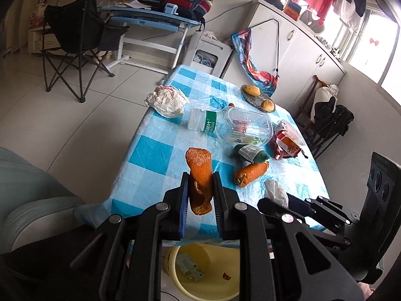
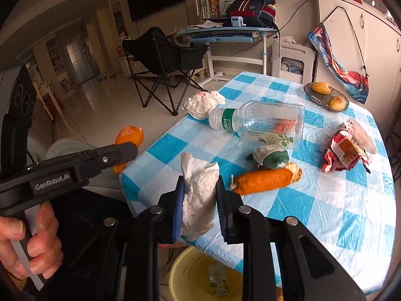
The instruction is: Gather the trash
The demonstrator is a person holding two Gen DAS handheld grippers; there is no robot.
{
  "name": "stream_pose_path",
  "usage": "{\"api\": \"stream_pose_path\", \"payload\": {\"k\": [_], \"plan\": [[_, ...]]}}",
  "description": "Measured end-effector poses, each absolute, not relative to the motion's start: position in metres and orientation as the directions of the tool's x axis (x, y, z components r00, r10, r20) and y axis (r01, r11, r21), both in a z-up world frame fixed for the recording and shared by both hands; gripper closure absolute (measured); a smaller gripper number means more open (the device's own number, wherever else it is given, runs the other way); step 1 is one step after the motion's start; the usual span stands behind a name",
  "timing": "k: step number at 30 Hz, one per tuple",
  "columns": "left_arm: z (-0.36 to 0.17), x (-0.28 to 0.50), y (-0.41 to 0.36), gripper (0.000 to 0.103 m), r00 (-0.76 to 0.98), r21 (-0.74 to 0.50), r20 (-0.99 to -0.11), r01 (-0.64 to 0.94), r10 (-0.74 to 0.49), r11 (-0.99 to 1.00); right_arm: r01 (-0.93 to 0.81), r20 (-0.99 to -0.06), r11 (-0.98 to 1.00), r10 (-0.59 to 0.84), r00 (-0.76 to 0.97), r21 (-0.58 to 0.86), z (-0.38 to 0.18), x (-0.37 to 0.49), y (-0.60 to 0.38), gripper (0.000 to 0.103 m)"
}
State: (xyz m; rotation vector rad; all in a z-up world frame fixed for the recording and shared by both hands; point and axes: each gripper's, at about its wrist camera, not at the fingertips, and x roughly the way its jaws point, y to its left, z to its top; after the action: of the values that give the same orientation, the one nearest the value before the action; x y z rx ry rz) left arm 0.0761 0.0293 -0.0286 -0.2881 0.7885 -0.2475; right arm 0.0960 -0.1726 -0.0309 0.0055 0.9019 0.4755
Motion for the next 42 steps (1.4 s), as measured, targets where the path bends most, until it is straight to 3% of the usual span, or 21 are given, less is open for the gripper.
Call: {"api": "stream_pose_path", "payload": {"k": [11,17,19,23,26,42], "plan": [[-0.077,0.031,-0.035,0.086,0.478,-0.310,-0.786,0.245,-0.393,0.919,-0.296,-0.873,0.934,0.309,0.378,0.202,-0.094,0.049,-0.194,0.078],[-0.107,0.033,-0.042,0.085,0.381,-0.295,-0.849,0.234,-0.367,0.926,-0.293,-0.919,0.942,0.255,0.302,0.165,-0.122,0.050,-0.191,0.065],[-0.114,0.033,-0.045,0.080,0.358,-0.272,-0.868,0.238,-0.345,0.932,-0.280,-0.919,0.946,0.248,0.307,0.162,-0.121,0.053,-0.193,0.062],[-0.108,0.029,-0.049,0.058,0.391,-0.229,-0.863,0.258,-0.319,0.938,-0.246,-0.916,0.956,0.239,0.323,0.163,-0.120,0.053,-0.200,0.049],[-0.101,0.028,-0.047,0.051,0.419,-0.223,-0.851,0.259,-0.317,0.940,-0.231,-0.912,0.959,0.237,0.334,0.165,-0.118,0.055,-0.203,0.043],[-0.088,0.032,-0.036,0.039,0.470,-0.256,-0.816,0.228,-0.337,0.939,-0.217,-0.905,0.961,0.241,0.350,0.172,-0.121,0.043,-0.209,0.029]]}}
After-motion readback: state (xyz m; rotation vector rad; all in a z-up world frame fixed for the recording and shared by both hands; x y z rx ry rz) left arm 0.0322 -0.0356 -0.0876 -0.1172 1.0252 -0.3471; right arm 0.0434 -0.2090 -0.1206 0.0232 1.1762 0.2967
